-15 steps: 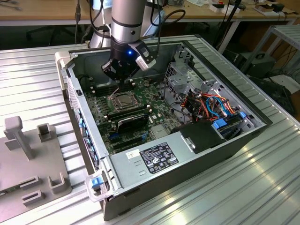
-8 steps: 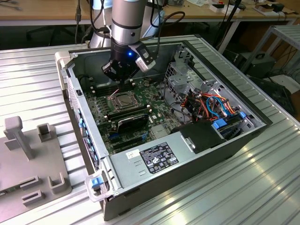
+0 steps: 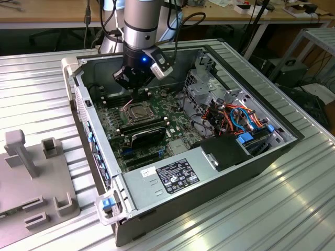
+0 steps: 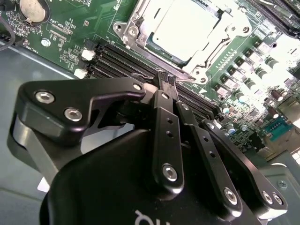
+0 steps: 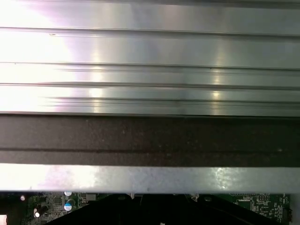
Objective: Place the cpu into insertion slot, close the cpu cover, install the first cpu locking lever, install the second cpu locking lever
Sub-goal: 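Install the first cpu locking lever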
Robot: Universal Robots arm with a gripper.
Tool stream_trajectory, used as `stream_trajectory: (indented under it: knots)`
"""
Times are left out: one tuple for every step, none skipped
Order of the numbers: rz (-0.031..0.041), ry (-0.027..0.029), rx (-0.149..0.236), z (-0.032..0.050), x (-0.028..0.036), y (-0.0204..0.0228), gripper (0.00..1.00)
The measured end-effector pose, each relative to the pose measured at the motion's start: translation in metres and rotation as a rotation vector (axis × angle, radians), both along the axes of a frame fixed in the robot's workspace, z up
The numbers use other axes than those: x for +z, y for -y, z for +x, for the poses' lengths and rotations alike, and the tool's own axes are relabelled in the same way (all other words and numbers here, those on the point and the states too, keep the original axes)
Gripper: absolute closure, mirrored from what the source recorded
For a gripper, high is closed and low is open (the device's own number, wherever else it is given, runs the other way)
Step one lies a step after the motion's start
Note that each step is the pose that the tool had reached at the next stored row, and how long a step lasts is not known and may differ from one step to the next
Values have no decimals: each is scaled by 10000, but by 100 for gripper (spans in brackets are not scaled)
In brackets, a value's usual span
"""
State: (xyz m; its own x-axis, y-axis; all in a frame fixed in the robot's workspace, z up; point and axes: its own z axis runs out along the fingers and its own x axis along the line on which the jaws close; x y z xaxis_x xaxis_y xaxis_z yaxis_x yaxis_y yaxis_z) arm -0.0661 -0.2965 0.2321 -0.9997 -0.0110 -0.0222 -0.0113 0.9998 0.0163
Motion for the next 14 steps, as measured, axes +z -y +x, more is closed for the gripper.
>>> stream_trajectory:
  knots:
    - [-1, -1, 0, -1, 0, 0, 89]
    - [-1, 0, -1, -6, 1, -1, 89]
    - [-1, 0, 0, -17, 1, 0, 89]
    - [-1, 0, 1, -27, 1, 0, 89]
    - [-1, 0, 1, -41, 1, 0, 89]
    - [-1, 0, 0, -55, 1, 0, 89]
    - [-1, -1, 1, -75, 1, 0, 89]
    - [-1, -1, 0, -92, 1, 0, 89]
    - [1, 1, 0, -124, 0, -2, 89]
    - [-1, 0, 1, -139, 1, -5, 89]
    - [-2, -2, 1, -146, 1, -8, 89]
    - [-2, -1, 1, -150, 1, -19, 89]
    - [-1, -1, 0, -150, 1, -30, 89]
    - [-1, -1, 1, -150, 1, -42, 89]
